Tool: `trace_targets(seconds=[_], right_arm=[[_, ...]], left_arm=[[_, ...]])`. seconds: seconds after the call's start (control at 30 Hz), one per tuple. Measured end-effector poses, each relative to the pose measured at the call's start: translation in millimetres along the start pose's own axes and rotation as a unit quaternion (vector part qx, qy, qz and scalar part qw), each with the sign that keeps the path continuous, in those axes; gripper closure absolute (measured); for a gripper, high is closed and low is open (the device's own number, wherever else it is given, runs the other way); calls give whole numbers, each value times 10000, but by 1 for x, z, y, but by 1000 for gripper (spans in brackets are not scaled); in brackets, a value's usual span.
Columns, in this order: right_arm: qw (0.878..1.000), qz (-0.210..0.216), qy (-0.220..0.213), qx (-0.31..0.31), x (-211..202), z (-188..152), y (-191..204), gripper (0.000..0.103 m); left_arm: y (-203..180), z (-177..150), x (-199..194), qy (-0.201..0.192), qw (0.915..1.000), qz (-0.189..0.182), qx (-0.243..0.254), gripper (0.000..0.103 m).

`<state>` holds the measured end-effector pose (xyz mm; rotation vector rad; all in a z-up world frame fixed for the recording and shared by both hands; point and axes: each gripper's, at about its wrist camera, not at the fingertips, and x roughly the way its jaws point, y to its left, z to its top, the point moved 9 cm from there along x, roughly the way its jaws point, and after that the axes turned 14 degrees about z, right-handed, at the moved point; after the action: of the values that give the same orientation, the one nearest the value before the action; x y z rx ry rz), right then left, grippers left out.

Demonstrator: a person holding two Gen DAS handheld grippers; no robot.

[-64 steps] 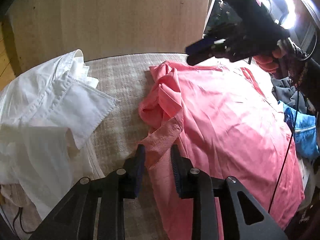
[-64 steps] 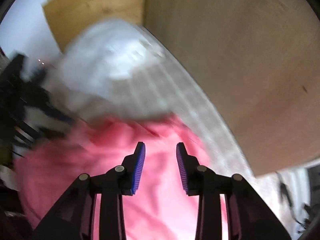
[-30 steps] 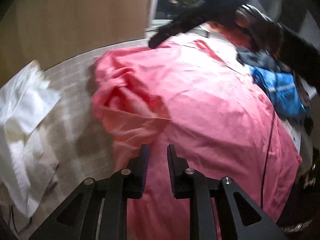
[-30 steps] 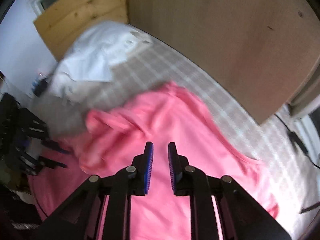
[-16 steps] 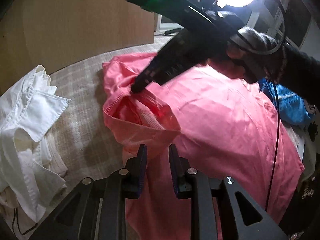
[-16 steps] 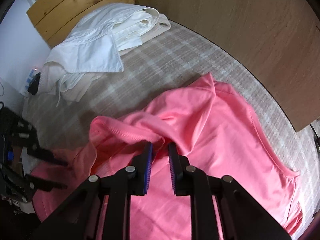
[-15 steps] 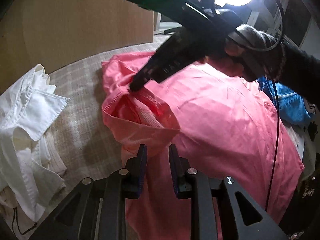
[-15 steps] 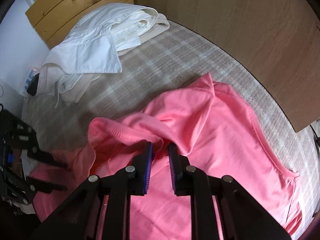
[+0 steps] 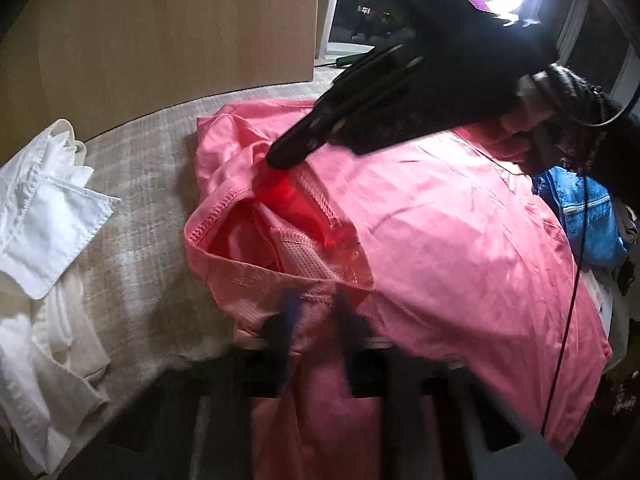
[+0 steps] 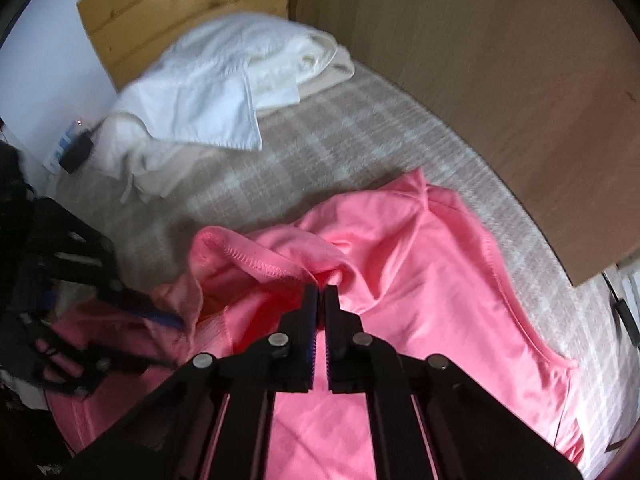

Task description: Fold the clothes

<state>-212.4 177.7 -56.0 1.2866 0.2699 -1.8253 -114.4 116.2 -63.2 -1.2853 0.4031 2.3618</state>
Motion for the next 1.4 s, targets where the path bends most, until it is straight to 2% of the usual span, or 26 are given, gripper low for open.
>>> trace_targets(seconds=[0.13, 0.27, 0.33, 0.37, 0.43, 0.5, 0.57, 0.67, 0.87, 0.93, 0.97, 1.0, 1.13, 1.23, 1.33, 1.4], right_arm=[[9986, 17, -464, 238, -30, -6, 0, 100], [9939, 305, -859, 621, -54, -20, 2, 100], [9938, 374, -717, 759, -53, -35, 0, 100], [9952, 281, -614, 702, -50, -39, 0, 100], [9974, 94, -408, 586, -45, -47, -2, 99], [9986, -93, -202, 470, -39, -55, -4, 99], [9990, -261, -20, 361, -34, -61, -6, 99], [9991, -329, 29, 276, -29, -58, -6, 99], [9990, -360, 32, 244, -27, -57, -9, 99], [9990, -393, 18, 215, -29, -58, -8, 99], [9990, -407, 14, 191, -30, -59, -8, 99], [9990, -417, 14, 143, -29, -58, -6, 99], [9989, -441, -41, -119, -30, -54, 0, 96], [9978, -559, 0, -343, -31, -54, 5, 96], [9985, -410, -4, -357, -37, -59, 11, 96], [9978, -526, 61, -411, -41, -63, 9, 96]], left_arm=[[0, -2, -15, -170, 9998, 64, -5, 103], [-4, -9, -46, -367, 9991, -196, -51, 102], [-12, -15, -49, -267, 9989, -388, 15, 102], [-16, -18, -48, -188, 9988, -433, 93, 101], [-20, -25, -43, -71, 9991, -225, 361, 99], [-23, -28, -40, 51, 9986, -190, 499, 98], [-22, -22, -41, 0, 9989, -215, 418, 95], [-24, -12, -40, -130, 9989, -204, 401, 91], [-43, 0, -15, -85, 9962, 20, 870, 86], [-44, -4, -2, 22, 9944, 163, 1043, 88], [-44, -7, 2, 70, 9940, 171, 1075, 98], [-44, -9, 3, 92, 9945, 116, 1040, 103], [-42, -7, -14, -158, 9973, -112, 710, 103], [-47, -11, -25, -201, 9964, -173, 810, 103], [-53, -15, -36, -245, 9953, -235, 909, 103], [-56, -18, -43, -274, 9945, -276, 975, 101]])
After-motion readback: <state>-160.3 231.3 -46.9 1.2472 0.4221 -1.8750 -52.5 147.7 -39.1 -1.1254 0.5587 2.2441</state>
